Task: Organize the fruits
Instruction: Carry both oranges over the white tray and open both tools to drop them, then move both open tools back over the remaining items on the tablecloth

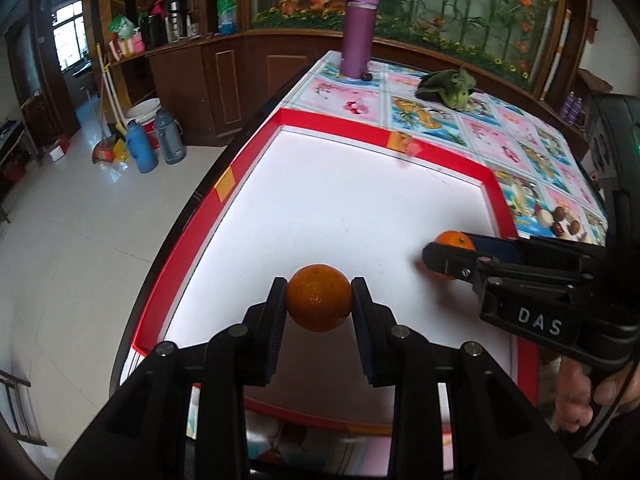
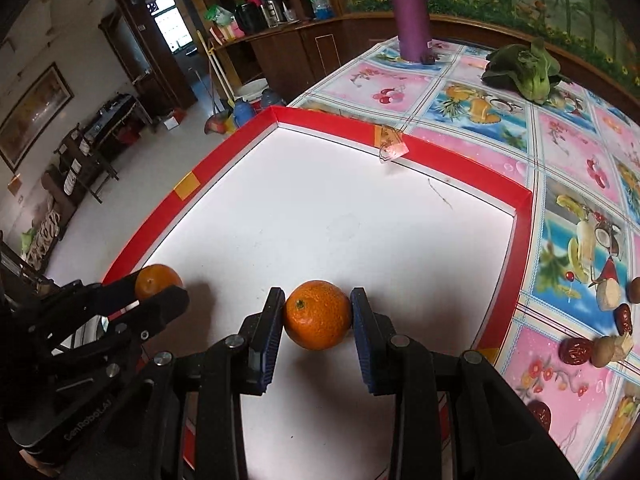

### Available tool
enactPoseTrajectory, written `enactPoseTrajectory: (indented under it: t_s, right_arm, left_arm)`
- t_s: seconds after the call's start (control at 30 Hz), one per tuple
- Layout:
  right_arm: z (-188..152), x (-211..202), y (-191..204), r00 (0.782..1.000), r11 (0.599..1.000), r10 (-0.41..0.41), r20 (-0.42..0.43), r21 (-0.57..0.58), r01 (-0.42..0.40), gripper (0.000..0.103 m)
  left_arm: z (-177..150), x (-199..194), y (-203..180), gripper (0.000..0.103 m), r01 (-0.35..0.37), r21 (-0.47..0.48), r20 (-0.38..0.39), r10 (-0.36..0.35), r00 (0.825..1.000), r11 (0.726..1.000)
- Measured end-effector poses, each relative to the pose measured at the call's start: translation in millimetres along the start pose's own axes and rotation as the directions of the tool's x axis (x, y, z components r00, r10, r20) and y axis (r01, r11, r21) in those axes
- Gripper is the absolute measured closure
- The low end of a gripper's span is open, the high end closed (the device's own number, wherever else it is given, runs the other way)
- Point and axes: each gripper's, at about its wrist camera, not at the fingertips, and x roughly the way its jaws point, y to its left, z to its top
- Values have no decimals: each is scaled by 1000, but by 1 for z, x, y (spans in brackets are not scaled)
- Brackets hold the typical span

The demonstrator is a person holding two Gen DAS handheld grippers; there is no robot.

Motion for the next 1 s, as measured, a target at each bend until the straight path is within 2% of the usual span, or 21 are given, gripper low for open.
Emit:
enactPoseTrajectory:
  t_s: [0.2,0.43,0.5,0.57,0.6,0.63,0.7,1.0]
  right_arm:
    - [-1,7,0,1000,1000,-5,-18,11,5,71]
    - [-1,8,-1,999,1000,-12,-29,3,12,69]
    - [-1,6,-4,1000,1000,-9,-28,7,10,62]
    - [-3,-1,-7,1000,1000,16,-12,10,-16,60]
    - [-4,-7,-8,1000,1000,29,7,8,-29,59]
    - [-4,-12,-9,999,999,32,22,5,-33,58]
    - [-6,-25,-12,998,999,32,59,-1,-32,51]
    - [-16,-74,-22,987,1000,10,161,-11,-9,50]
  left_arm:
    - [2,5,0,69,-51,1,1,51,999,999]
    - [3,23,-2,69,-138,1,-36,138,990,990]
    - [3,25,-3,68,-157,5,-34,157,987,988]
    - [3,26,-7,67,-184,19,-32,184,982,983]
    - [4,25,-9,63,-209,31,-27,210,977,977]
    - [4,25,-11,55,-234,40,-20,234,972,972]
    - [5,20,-14,47,-260,52,6,260,966,964]
    - [12,-27,-38,41,-312,80,148,298,943,947]
